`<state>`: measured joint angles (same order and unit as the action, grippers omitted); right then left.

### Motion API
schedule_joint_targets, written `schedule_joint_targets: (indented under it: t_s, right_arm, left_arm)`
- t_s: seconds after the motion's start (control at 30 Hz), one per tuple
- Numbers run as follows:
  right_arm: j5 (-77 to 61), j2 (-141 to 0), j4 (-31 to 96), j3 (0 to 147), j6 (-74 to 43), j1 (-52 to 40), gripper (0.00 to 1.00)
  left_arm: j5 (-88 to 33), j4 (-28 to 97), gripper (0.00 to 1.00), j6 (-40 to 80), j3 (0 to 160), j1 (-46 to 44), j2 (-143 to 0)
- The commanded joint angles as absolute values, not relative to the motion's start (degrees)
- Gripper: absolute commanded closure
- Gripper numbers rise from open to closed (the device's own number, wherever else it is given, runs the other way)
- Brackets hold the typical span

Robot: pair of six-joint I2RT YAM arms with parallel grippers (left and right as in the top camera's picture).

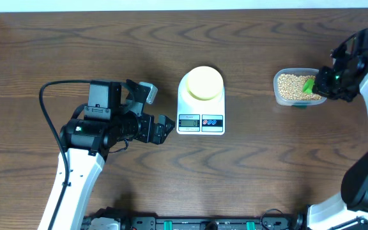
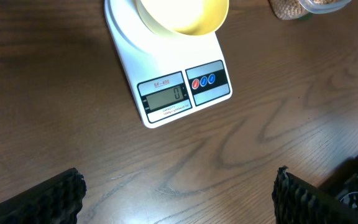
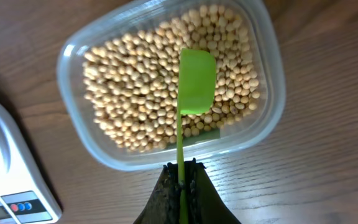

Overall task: Scoop item into bowl and weigh 50g on scale
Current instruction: 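Push the green scoop through the soybeans with the right gripper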

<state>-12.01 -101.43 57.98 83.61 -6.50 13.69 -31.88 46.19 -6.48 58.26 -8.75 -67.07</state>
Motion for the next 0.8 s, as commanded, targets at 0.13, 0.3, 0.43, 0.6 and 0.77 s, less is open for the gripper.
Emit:
schedule_joint_targets:
  t_s: [0.13,0.3,0.43,0.6,0.77]
  right_arm:
    - [-13.3,-103.3,57.6,83.5,-6.1,13.3,0.99]
    - [-16.6,-104.7,57.5,83.5,-3.9,13.1,0.99]
    - [-20.0,-105.0,57.5,83.5,-3.0,12.6,0.99]
    - [-21.4,-105.0,57.5,83.5,-2.9,12.8,0.99]
    - [-23.4,-105.0,57.4,83.5,-1.1,12.8,0.99]
  left_arm:
    - [-32.8,46.2,0.02,-7.5,58.4,-8.9,-67.1]
    - [-32.8,46.2,0.02,-7.5,58.4,-8.9,-67.1]
    - [-32.8,46.2,0.02,-7.5,58.4,-8.9,-67.1]
    - [-32.8,46.2,0.02,-7.5,58.4,-8.9,-67.1]
    - [-32.8,46.2,0.02,-7.5,58.4,-8.9,-67.1]
